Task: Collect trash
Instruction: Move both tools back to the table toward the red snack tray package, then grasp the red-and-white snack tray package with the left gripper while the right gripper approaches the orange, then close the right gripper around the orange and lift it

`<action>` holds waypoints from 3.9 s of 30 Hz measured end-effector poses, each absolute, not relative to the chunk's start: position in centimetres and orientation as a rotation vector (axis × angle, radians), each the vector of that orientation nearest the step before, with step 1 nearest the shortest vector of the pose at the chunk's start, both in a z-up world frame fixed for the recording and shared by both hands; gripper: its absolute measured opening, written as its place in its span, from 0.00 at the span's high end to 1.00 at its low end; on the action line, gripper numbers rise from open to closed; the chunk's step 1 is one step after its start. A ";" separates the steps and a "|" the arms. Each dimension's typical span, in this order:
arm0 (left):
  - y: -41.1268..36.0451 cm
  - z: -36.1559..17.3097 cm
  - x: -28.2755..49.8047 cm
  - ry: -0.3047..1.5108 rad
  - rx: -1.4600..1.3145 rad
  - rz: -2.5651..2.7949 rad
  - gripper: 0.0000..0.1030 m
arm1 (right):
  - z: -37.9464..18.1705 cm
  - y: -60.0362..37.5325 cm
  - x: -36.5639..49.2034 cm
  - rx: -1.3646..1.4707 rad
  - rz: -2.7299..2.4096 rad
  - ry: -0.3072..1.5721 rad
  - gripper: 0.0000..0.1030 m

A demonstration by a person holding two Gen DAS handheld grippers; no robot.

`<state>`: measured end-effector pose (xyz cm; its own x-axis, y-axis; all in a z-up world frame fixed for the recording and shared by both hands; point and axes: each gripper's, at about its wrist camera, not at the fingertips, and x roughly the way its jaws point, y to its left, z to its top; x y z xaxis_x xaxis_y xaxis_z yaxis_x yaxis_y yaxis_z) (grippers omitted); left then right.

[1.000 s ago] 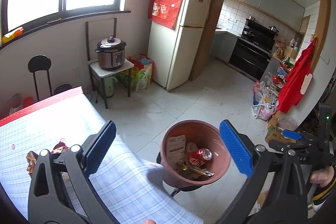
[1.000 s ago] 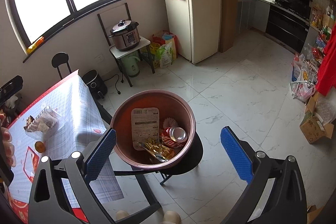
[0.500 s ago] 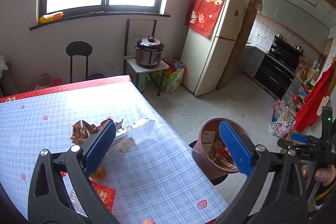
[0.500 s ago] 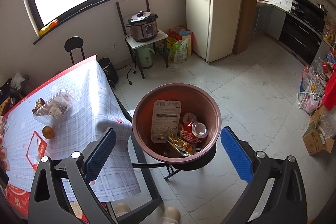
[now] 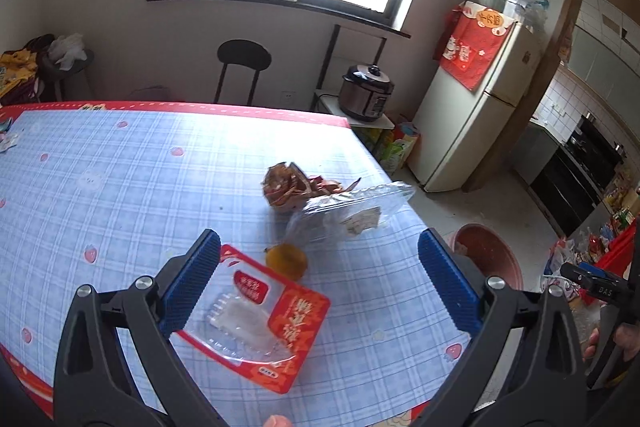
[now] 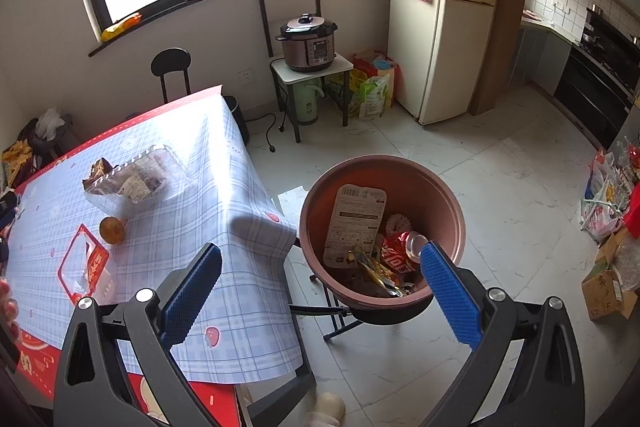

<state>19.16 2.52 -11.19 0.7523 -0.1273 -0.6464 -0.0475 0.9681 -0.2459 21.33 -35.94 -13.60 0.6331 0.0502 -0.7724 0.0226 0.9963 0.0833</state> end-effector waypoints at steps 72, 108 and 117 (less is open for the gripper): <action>16.9 -28.1 16.9 1.018 -0.640 0.070 0.88 | -21.2 -12.3 29.4 -0.012 0.485 1.096 0.12; 22.5 -24.9 12.9 0.938 -0.655 0.199 0.88 | -27.0 -5.3 30.8 0.017 0.469 1.145 0.49; 19.5 -22.7 14.9 0.917 -0.588 0.146 0.88 | -24.4 -10.2 28.7 0.068 0.481 1.058 0.49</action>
<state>14.85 19.51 -22.66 0.6105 -0.1256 -0.7820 -0.3619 0.8340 -0.4165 28.69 -10.22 -24.37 0.3978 0.4118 -0.8199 -0.3480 0.8945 0.2805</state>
